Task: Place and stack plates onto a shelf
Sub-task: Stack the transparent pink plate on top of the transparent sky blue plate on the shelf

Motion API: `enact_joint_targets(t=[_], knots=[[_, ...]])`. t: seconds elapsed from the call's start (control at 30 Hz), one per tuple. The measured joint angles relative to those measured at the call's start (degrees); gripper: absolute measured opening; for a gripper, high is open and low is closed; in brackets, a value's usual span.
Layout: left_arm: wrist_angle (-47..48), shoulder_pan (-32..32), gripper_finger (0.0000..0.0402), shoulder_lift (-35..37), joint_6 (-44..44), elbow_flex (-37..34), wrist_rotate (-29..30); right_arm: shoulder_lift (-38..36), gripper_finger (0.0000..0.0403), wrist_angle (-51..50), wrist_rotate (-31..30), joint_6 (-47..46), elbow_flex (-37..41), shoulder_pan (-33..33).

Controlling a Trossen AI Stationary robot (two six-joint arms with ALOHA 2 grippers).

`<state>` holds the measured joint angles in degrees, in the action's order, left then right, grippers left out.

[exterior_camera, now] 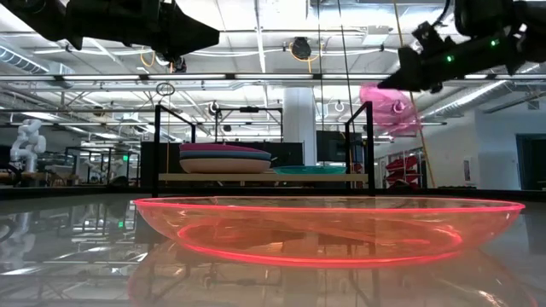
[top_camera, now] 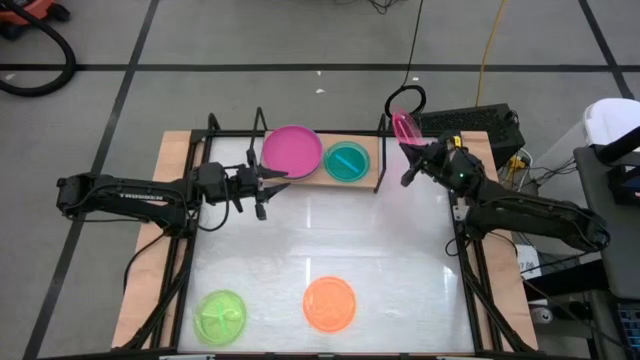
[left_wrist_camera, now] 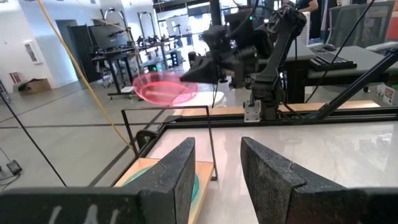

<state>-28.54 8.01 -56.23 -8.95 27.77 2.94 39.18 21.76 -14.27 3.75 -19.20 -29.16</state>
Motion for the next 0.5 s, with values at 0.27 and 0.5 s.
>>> enact_joint_targets(t=[0.27,0.5], knots=[[-0.47,0.00,0.0136,-0.02,-1.03,0.00,0.02,5.69,0.0000,0.18,2.59,3.40,-9.15,4.12],[-1.55,0.00,0.0136,-0.02,-1.05,0.00,0.02,17.31,0.0000,0.29,5.61,8.29,-17.68,8.24]])
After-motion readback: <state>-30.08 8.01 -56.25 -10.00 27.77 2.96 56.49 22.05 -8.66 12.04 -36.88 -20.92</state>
